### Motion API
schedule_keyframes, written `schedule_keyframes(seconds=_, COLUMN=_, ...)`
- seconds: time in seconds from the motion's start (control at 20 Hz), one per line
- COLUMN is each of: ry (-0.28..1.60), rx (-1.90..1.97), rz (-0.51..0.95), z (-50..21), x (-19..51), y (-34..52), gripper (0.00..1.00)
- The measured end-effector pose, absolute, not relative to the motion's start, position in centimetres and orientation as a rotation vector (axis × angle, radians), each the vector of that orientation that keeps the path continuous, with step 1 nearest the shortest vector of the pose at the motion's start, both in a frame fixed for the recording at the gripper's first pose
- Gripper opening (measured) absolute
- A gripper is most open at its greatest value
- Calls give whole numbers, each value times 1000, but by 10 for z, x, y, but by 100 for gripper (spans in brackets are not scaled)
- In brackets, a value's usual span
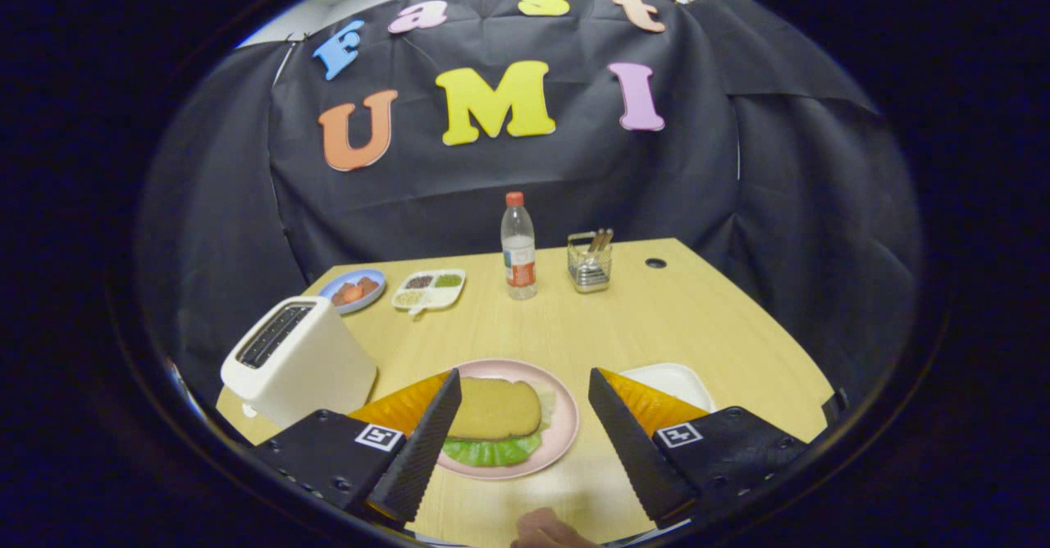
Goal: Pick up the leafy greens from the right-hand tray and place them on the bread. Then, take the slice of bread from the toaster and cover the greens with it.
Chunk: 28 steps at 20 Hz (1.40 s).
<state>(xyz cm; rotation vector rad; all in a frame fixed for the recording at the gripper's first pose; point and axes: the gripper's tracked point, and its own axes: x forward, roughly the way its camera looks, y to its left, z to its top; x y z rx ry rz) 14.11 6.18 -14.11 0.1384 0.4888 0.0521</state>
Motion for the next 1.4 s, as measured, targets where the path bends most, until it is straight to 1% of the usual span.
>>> schedule_keyframes(seconds=0.25, ry=300, rx=91, rz=3, z=-78, x=84, y=46, gripper=96)
schedule_keyframes(seconds=0.45, ry=161, rx=65, rz=6, z=-51, x=47, y=52, gripper=96)
schedule_keyframes(seconds=0.55, ry=136, rx=58, rz=53, z=-52, x=29, y=67, gripper=96)
schedule_keyframes(seconds=0.75, ry=127, rx=54, rz=60, z=-62, x=16, y=76, gripper=97)
schedule_keyframes(seconds=0.95, ry=133, rx=65, rz=53, z=-76, x=14, y=76, gripper=97)
schedule_keyframes(seconds=1.4, ry=67, rx=64, rz=28, z=-55, x=8, y=66, gripper=97)
